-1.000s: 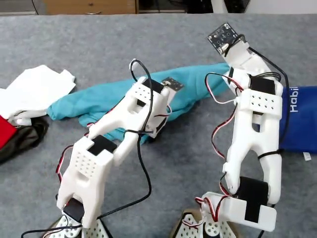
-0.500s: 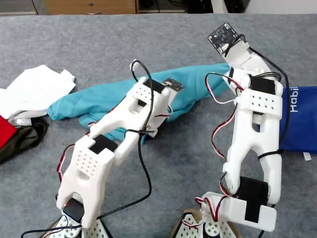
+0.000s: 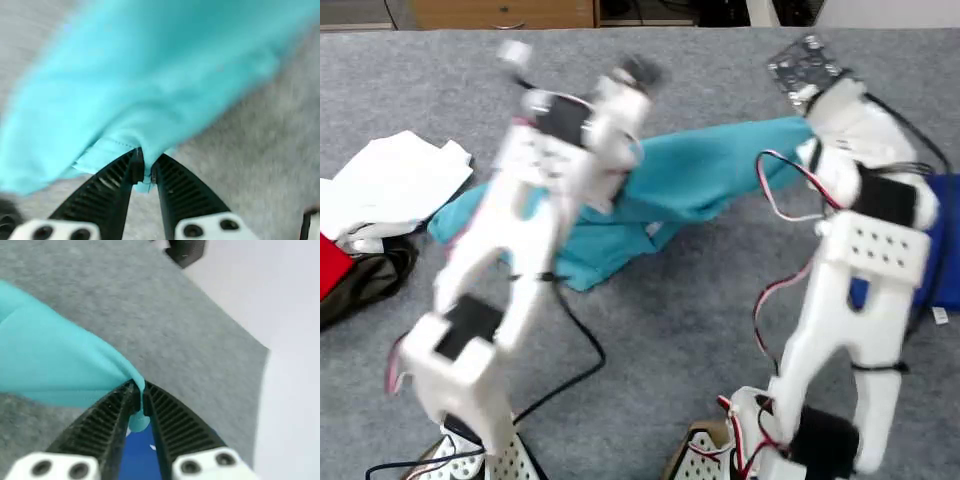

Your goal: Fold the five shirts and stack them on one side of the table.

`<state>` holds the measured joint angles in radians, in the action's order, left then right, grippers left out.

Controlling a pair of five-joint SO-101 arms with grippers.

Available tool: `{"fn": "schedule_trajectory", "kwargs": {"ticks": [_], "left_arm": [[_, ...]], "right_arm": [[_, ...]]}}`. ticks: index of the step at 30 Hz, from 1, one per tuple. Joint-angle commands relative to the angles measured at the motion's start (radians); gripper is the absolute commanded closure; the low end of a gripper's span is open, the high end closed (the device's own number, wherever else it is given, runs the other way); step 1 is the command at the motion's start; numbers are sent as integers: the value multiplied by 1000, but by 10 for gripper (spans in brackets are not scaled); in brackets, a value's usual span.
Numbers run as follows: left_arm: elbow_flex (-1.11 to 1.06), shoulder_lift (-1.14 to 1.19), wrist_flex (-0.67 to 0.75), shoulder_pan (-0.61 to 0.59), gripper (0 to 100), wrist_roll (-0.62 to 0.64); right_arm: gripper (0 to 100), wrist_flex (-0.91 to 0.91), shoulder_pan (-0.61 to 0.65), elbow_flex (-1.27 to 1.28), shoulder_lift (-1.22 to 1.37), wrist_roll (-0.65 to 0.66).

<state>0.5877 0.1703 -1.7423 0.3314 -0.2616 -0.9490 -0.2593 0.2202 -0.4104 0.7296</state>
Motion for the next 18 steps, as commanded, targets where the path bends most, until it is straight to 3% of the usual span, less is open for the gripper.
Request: {"fn": "schedule_trajectory", "kwargs": {"ticks": [1,12,18], "left_arm": [[69,-246,-17,-118,982,3],[80,-538,-15,-457,982,2],[80,-642,3,-509,982,2]], "right_arm": [[996,-89,-54,-96,-108,-26],[996,-511,-65,-374,-188,-265],[996,-608,41,-549,-189,-284]]}}
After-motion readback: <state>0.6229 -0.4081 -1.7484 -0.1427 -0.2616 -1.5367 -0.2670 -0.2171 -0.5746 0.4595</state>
